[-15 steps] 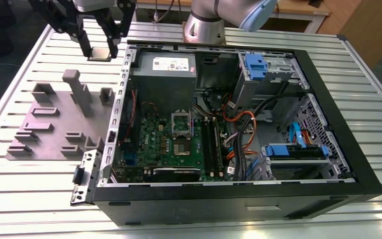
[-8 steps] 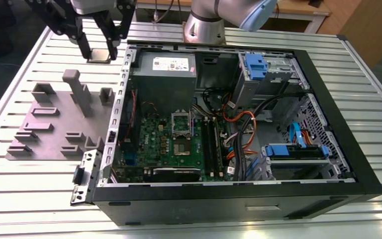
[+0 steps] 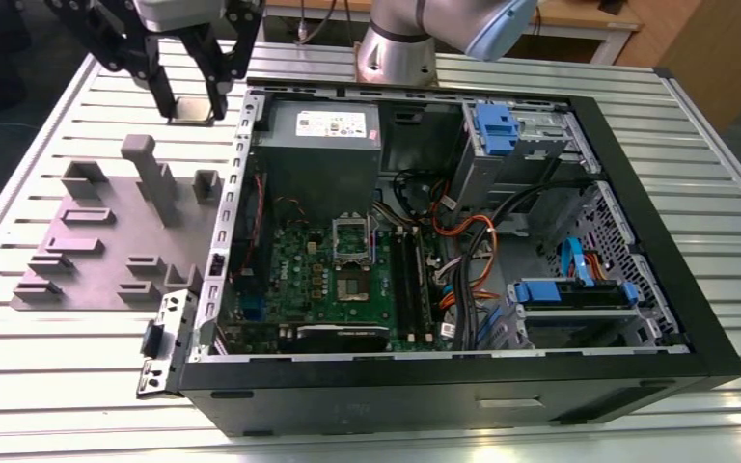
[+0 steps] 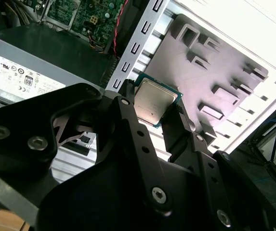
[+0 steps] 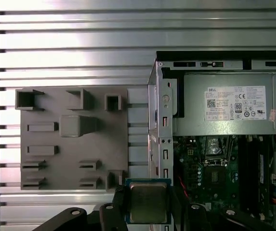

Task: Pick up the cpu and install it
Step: 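Pick up the cpu and move it towards the insertion slot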

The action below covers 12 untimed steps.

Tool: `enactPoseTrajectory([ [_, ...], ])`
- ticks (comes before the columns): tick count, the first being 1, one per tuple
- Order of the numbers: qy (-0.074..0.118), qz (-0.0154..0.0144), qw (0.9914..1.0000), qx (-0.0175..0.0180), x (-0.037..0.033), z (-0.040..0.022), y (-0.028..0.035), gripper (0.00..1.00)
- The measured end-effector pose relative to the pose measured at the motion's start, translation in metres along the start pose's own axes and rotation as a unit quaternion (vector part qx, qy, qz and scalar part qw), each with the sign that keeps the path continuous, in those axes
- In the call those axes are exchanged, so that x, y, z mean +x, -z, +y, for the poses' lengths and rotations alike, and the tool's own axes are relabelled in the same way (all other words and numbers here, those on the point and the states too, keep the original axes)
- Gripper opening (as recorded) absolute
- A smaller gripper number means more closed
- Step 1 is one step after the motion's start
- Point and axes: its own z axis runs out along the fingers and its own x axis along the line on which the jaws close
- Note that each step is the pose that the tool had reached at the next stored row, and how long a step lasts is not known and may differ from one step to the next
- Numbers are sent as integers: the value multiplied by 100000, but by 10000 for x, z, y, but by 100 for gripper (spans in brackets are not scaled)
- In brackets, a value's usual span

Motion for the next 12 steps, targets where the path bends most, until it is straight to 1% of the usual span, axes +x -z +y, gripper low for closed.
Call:
enactPoseTrajectory([
  [5, 0, 1, 100000, 55, -3, -2, 0, 47],
  [12, 2, 4, 100000, 59, -88, 0, -1, 47],
])
